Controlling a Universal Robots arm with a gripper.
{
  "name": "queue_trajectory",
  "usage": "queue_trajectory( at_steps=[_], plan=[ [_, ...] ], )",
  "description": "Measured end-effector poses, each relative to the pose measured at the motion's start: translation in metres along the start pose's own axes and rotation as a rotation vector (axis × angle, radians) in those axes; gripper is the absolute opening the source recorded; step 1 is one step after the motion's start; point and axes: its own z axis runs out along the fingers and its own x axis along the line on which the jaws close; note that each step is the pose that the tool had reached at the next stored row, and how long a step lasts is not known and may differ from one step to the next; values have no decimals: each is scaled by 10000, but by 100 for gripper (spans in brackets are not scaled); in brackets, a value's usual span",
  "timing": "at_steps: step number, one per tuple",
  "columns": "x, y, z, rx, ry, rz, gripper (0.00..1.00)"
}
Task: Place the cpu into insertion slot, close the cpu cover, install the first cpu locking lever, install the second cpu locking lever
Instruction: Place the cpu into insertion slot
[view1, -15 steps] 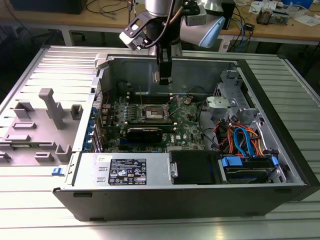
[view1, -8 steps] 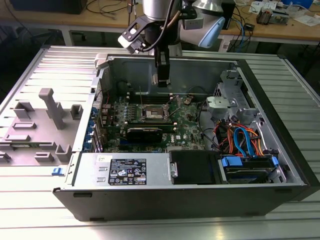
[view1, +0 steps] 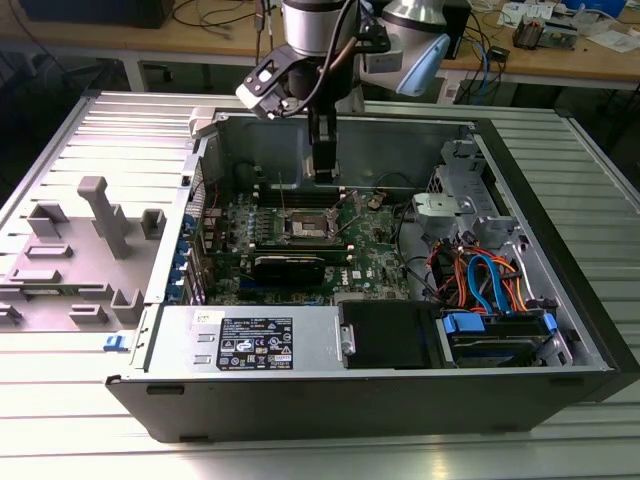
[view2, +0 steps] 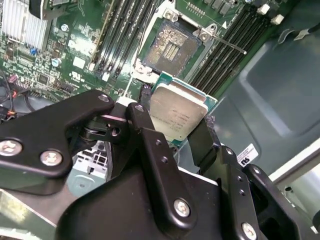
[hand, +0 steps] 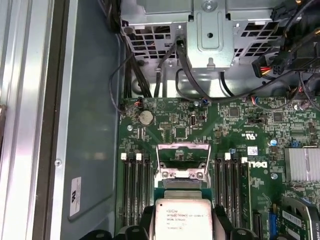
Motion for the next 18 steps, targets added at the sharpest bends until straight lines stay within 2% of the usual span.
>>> queue_trajectory(
  at_steps=[7,13,16,18],
  plan=[
    [-4,-89,142,-110,1,0,55],
    [11,-113,318,-122,-27,-3,55],
    [12,-120,348,-213,-35,-6,55],
    [13,-134,365,-217,-41,-7,55]
  ],
)
